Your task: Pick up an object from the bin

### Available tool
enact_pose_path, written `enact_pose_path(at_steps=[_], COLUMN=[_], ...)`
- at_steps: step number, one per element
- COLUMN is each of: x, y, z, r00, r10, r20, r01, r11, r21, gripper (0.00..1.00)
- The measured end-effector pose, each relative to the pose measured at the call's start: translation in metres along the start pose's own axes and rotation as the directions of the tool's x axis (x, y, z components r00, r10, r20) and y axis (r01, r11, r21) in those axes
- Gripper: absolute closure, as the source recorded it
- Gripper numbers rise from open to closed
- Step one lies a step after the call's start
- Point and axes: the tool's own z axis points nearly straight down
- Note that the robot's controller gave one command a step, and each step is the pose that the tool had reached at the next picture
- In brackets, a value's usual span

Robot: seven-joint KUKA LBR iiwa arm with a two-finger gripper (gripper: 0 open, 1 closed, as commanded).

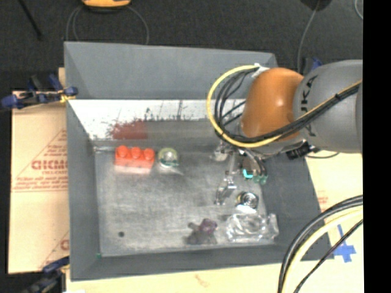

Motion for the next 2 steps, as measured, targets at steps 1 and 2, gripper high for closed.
enact_pose_path(at_steps=[1, 2], x=[-0.039, -0.065], y=[0.056, 0.1], z=[0.057, 0.028], r00=[0.991, 0.931], r10=[0.133, 0.365], r20=[0.011, 0.01], r01=[-0.133, -0.365], r11=[0.991, 0.931], r21=[-0.001, -0.007], gripper=[0.0, 0.0])
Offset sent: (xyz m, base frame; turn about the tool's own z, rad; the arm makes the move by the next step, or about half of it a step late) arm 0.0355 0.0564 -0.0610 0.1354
